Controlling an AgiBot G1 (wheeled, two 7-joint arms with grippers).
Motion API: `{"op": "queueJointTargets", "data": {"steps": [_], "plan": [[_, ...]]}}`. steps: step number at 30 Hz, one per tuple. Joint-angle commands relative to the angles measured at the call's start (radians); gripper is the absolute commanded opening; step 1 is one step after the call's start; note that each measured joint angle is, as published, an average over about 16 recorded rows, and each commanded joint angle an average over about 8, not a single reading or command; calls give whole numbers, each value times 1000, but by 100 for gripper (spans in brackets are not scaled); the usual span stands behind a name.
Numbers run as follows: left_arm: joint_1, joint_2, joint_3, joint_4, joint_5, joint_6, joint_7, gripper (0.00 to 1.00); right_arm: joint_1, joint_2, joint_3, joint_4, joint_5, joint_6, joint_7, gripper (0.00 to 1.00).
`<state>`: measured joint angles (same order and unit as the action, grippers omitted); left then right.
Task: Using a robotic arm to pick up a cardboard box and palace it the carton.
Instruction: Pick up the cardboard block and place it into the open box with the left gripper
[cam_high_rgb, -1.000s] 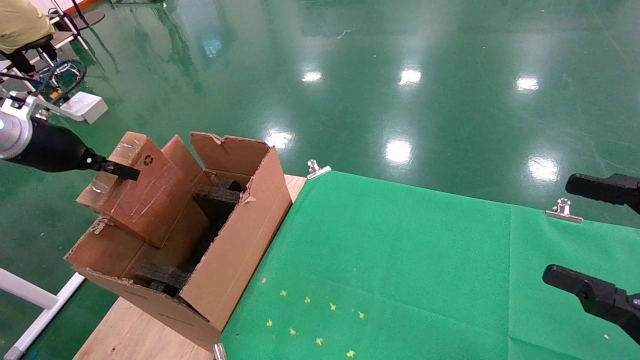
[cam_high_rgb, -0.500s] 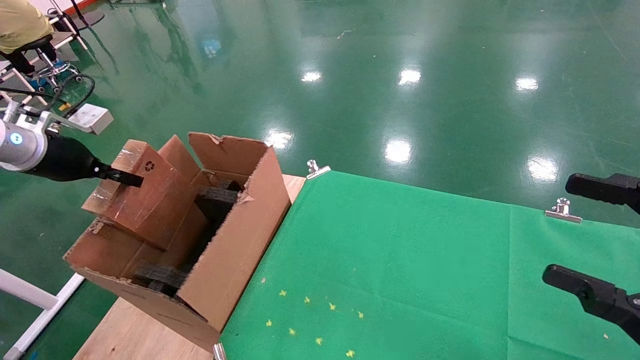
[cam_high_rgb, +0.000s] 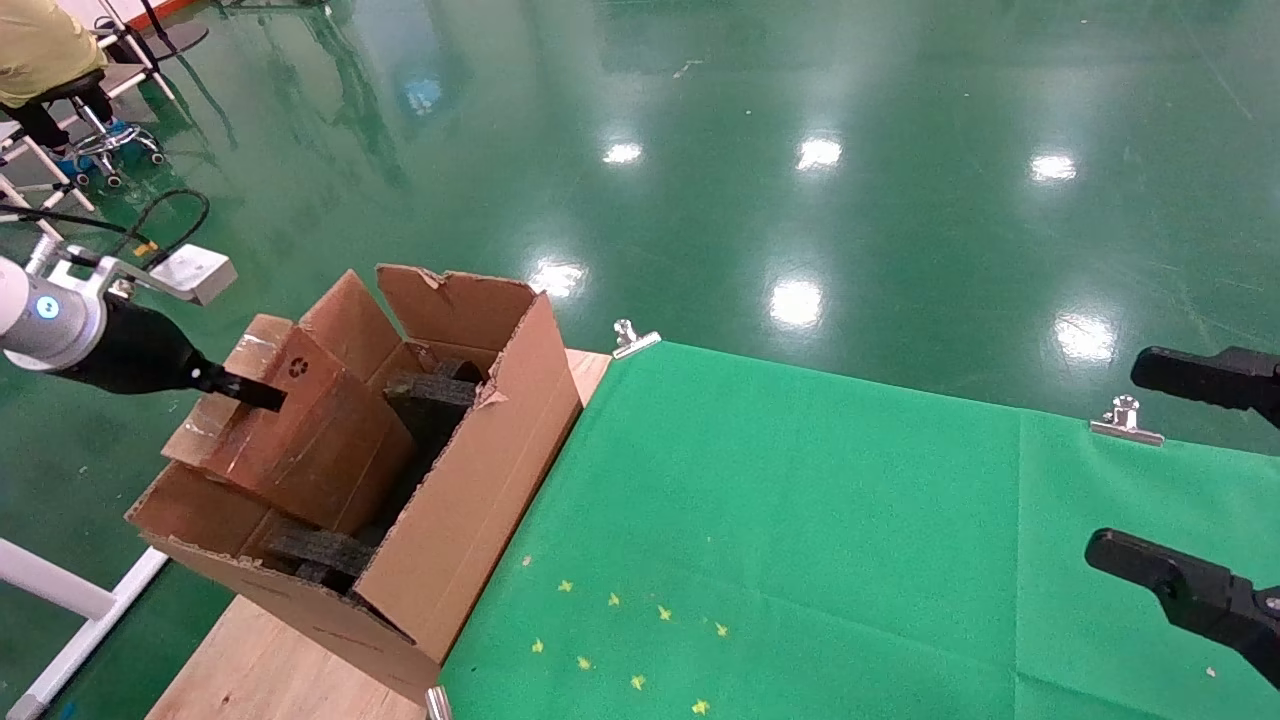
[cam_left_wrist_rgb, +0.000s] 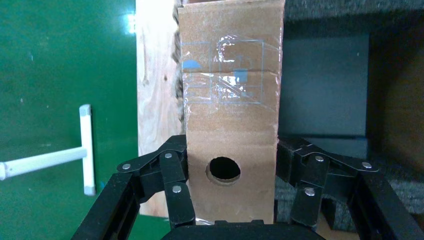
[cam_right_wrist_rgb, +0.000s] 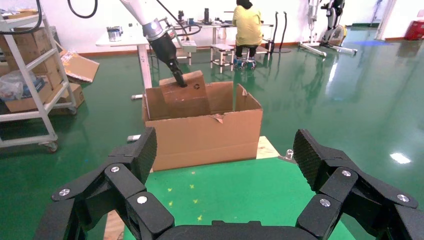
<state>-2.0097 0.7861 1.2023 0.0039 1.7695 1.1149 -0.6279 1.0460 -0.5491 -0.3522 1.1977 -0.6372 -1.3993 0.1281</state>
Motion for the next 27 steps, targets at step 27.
{"op": "queueJointTargets", "data": {"steps": [27], "plan": [[189, 53, -42, 5, -59, -145, -50, 0, 0, 0, 0, 0, 0, 0, 0, 100]]}}
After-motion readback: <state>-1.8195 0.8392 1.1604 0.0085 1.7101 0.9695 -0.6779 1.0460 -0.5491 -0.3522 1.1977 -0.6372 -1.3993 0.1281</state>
